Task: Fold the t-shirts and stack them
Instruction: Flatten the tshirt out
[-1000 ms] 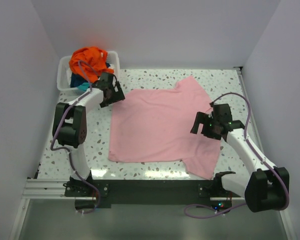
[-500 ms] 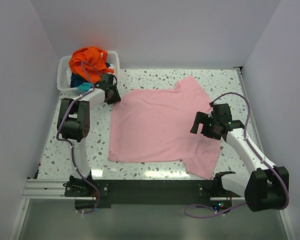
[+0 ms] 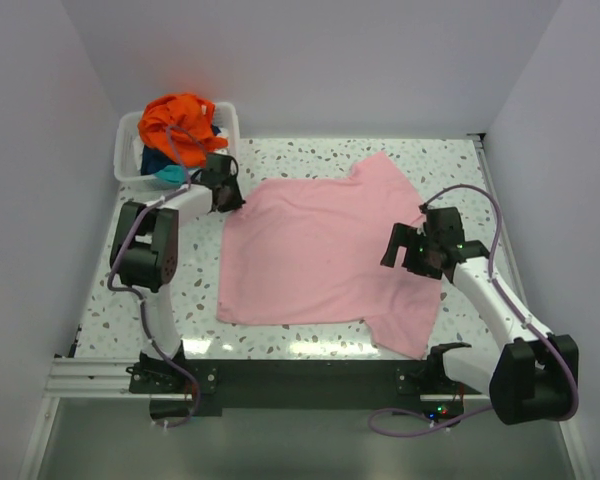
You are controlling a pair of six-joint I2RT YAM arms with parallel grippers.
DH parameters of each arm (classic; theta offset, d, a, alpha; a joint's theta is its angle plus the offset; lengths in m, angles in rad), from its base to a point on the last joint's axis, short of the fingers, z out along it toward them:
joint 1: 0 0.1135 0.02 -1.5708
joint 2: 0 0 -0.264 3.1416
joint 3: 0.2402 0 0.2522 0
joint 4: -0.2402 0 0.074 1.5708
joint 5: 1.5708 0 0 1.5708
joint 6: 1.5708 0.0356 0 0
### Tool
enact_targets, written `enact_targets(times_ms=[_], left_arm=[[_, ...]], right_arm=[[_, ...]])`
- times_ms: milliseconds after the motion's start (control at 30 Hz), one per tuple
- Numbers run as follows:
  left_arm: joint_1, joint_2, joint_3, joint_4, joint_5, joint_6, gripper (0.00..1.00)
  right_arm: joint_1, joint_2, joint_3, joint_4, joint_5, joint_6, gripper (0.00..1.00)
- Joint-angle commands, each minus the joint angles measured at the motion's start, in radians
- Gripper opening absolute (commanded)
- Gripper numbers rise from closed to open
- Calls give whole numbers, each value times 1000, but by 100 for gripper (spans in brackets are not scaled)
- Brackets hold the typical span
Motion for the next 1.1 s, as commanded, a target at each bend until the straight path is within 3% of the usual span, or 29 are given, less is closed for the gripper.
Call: enact_targets(times_ms=[0,167,467,667,867,933,967,1067], left_arm=[[-73,-111,-23,53,-40,56,0],[-209,-158,-69,34,-192,87,0],[-404,-233,-199,8,-343,35,1],[-455,-241,-242,-19,-366,14,20],[-455,-313,-274,-4,-292,18,73],[-453,-335,-273,7,-262,20,86],[-453,-350,-271,14,-255,20,99],[-437,-341,-238,33,-199,23,100]], right_arm=[[0,-29,24,13,4,-17,99],[0,-49,11,7,-7,-15,99],[1,-75,-16,9,-20,-14,99],[1,-72,-18,7,-27,-12,99],[0,-74,-18,12,-19,-12,99],[1,-71,-18,12,-19,-12,99],[0,-69,-18,12,-19,-12,99],[1,-71,-19,13,-17,-14,99]])
